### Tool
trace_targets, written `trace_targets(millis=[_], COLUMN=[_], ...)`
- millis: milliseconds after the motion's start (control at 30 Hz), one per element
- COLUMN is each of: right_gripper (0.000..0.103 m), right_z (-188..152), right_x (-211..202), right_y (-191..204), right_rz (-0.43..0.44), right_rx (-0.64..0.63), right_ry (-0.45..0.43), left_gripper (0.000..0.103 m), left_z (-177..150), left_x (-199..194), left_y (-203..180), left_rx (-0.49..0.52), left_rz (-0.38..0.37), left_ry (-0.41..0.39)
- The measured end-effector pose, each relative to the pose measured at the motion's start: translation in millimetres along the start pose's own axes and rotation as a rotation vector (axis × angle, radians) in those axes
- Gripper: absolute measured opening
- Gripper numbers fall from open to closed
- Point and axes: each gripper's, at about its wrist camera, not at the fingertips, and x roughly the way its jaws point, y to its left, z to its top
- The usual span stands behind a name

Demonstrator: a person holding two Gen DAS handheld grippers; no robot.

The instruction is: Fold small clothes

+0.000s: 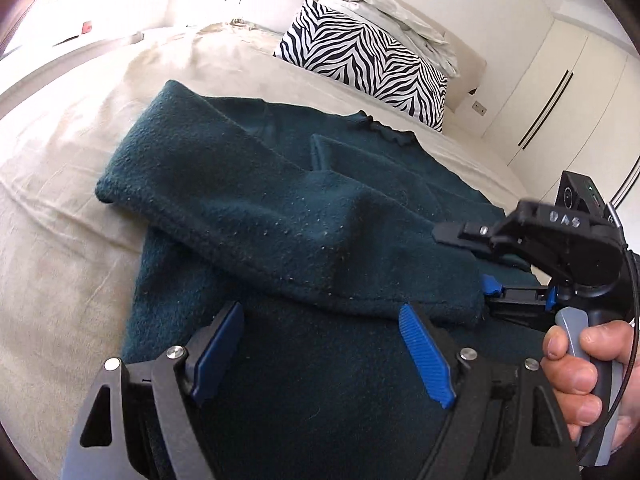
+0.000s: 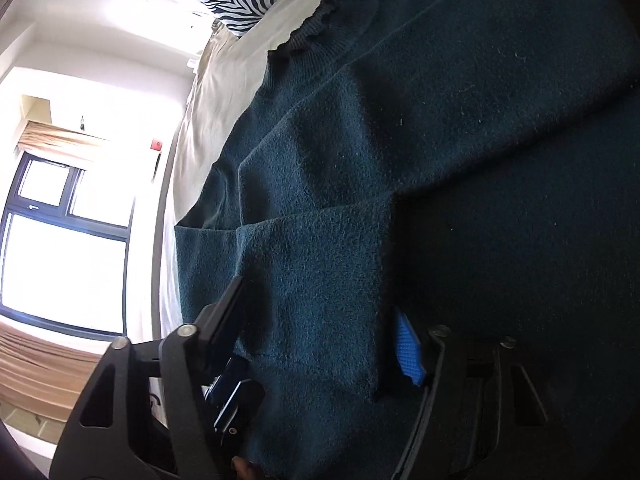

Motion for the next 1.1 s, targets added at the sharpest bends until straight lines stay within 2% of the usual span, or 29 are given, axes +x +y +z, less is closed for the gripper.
trace_targets(millis=[33,100,200,333,400,467,600,733,867,967,1100], right_gripper=[0.019,0.008,0.007,0.007,0.007,0.007,0.007,0.007,0.007,0.008,0.008], right_z=[3,5,7,17,29,47,92,127,128,119,115], right_x=[2,-1,-18,-53,-68,-76,-65,-41,-36,-34,-27], right_y=[4,9,38,93,110,111,77,5,-38,-45,-46], right_rz=[-0.030,-0.067,-0.109,-0.177,-0.192,-0.201,-0.259,-0.369,-0.364,-0.364,-0.356], right_rx=[-0.024,-0.062,-0.196,-0.435,-0.493,-0.492,-0.401,-0.287,-0.213,-0.215,-0.211], right_ry=[0.008,0.002,-0.049,-0.151,-0.195,-0.215,-0.209,-0.172,-0.171,-0.167,-0.150], left_gripper=[0.082,0.082,0.082,0.082,0.082,0.082,0.082,0.082,0.083,0.081,0.081], left_z=[-1,-1,-4,-5,-6,-7,-6,-5,-4,2,27], left_x=[-1,-2,-3,-1,0,0,1,3,3,-4,-29], left_y=[2,2,2,0,-1,-1,0,0,0,2,10], left_rx=[-0.009,-0.012,-0.005,0.003,0.008,0.009,0.004,0.006,0.003,-0.013,-0.063], left_rz=[-0.007,-0.011,-0.011,-0.002,0.003,0.005,-0.001,0.001,0.000,-0.023,-0.060], left_ry=[-0.005,-0.014,-0.026,-0.026,-0.025,-0.025,-0.023,-0.019,-0.017,-0.017,-0.095])
